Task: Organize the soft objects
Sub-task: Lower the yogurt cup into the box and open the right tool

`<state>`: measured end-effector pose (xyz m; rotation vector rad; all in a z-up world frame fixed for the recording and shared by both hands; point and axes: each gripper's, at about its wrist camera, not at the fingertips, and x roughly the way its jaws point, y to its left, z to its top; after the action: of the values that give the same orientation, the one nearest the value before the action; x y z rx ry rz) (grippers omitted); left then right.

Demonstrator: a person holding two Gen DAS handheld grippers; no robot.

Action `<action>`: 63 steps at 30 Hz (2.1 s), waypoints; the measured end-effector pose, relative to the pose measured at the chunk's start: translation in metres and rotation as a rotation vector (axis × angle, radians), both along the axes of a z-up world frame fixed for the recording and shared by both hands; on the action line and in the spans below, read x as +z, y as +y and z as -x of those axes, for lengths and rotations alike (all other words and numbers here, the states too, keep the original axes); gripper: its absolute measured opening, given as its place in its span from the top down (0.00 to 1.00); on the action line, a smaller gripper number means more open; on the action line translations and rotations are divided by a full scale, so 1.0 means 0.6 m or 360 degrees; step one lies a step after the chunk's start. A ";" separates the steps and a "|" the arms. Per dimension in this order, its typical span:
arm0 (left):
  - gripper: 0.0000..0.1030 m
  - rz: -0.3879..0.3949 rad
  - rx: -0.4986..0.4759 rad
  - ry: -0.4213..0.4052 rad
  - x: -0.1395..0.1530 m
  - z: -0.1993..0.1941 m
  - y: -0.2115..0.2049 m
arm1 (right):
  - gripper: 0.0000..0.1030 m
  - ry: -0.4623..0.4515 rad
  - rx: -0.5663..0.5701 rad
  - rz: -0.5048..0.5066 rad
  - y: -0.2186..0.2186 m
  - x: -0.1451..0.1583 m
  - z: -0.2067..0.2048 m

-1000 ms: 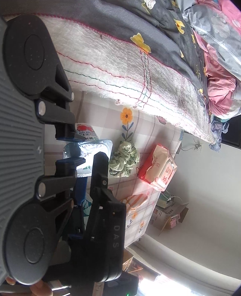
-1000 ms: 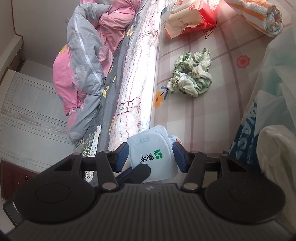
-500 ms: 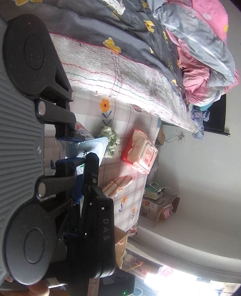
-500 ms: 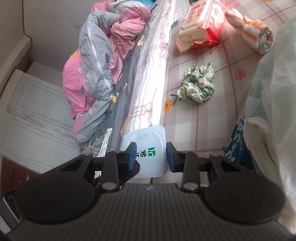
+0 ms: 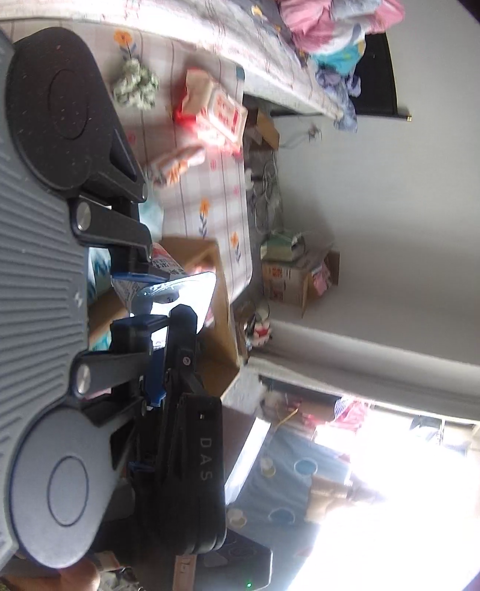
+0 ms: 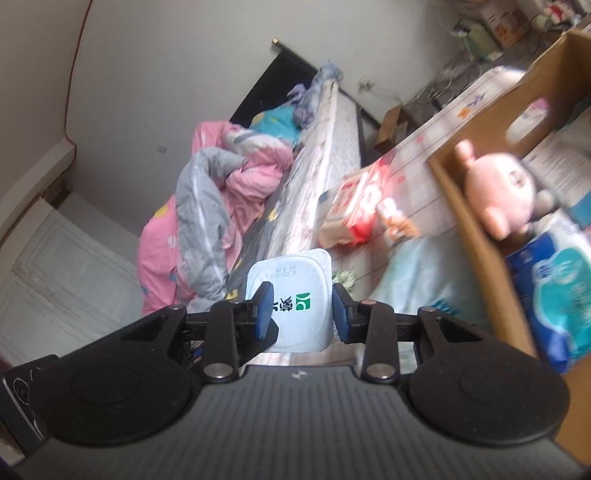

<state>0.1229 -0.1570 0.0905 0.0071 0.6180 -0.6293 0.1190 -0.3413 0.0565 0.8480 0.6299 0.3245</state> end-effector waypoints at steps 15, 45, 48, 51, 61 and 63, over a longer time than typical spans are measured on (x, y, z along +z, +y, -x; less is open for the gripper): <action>0.81 -0.0040 -0.0422 0.0644 -0.173 -0.009 -0.293 | 0.68 0.0567 -0.0297 0.0284 -0.312 -0.116 0.128; 0.49 -0.0143 -0.0337 0.0479 -0.121 0.001 -0.218 | 0.68 0.0697 0.0044 0.0323 -0.292 -0.112 0.041; 0.48 -0.0137 -0.0253 0.0430 -0.107 0.001 -0.172 | 0.67 0.0766 0.0136 0.0297 -0.265 -0.131 0.010; 0.48 -0.0125 -0.0159 0.0425 -0.102 -0.004 -0.125 | 0.66 0.0823 0.0167 0.0351 -0.251 -0.146 -0.017; 0.48 -0.0044 -0.0039 0.0464 -0.110 -0.015 -0.042 | 0.69 0.1004 0.0121 0.0375 -0.274 -0.186 -0.010; 0.48 -0.0038 -0.0028 0.0461 -0.112 -0.017 -0.035 | 0.69 0.1030 0.0102 0.0361 -0.280 -0.186 -0.002</action>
<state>0.1332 -0.1782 0.0232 -0.0572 0.9065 -0.6450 0.1204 -0.5092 -0.0548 0.7089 1.2724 0.0235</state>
